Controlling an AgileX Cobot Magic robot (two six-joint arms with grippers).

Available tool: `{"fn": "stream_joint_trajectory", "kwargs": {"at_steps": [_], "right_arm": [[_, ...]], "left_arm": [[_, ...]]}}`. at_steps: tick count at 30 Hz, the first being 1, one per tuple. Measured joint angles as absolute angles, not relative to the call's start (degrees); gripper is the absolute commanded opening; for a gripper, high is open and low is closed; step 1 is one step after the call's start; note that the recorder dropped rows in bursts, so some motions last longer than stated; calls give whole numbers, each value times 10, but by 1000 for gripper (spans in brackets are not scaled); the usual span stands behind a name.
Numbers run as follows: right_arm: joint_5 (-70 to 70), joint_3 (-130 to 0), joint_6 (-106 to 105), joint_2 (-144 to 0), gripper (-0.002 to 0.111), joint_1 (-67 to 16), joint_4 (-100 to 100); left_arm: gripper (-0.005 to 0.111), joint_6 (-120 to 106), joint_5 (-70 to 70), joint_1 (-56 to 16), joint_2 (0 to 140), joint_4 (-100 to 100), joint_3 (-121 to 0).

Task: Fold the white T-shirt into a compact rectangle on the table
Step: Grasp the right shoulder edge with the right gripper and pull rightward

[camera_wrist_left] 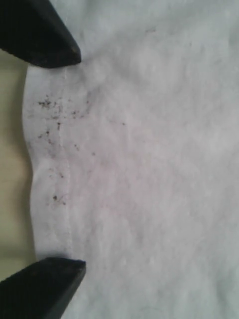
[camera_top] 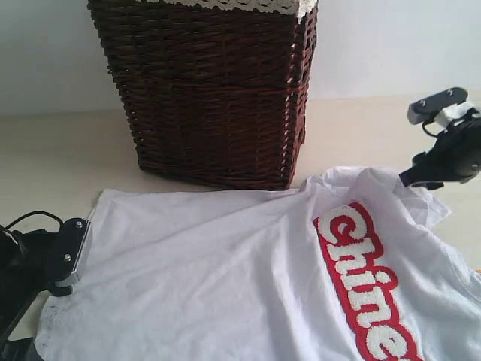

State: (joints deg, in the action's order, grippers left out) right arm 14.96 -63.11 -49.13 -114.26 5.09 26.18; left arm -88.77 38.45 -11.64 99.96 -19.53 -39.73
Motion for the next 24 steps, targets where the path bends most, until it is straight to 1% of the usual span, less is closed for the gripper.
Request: {"fn": "stream_joint_trajectory", "kwargs": {"at_steps": [2,6,8,11,13,19,24], "right_arm": [[158,-631,-493,-1163,40,51,259],[159,-631,-491,-1178,20,51,259],[150,-634,-491,-1184,12,51,261],[108,-636,-491,-1194,4,51,264],[68,-637,-491,-1205,2,51,264],[-77,-645,-513,-1239,2,51,251],[-132,-665,-519,-1260,2,51,245]], "left_arm": [[100,-888,384,-116,1000,-195,-397],[100,-888,384,-116,1000,-195,-397],[100,-888,384,-116,1000,-195,-397],[100,-888,384,-116,1000,-195,-397],[100,-889,384,-116,1000,-195,-397],[100,-889,384,-116,1000,-195,-397],[100,-889,384,-116,1000,-195,-397]]}}
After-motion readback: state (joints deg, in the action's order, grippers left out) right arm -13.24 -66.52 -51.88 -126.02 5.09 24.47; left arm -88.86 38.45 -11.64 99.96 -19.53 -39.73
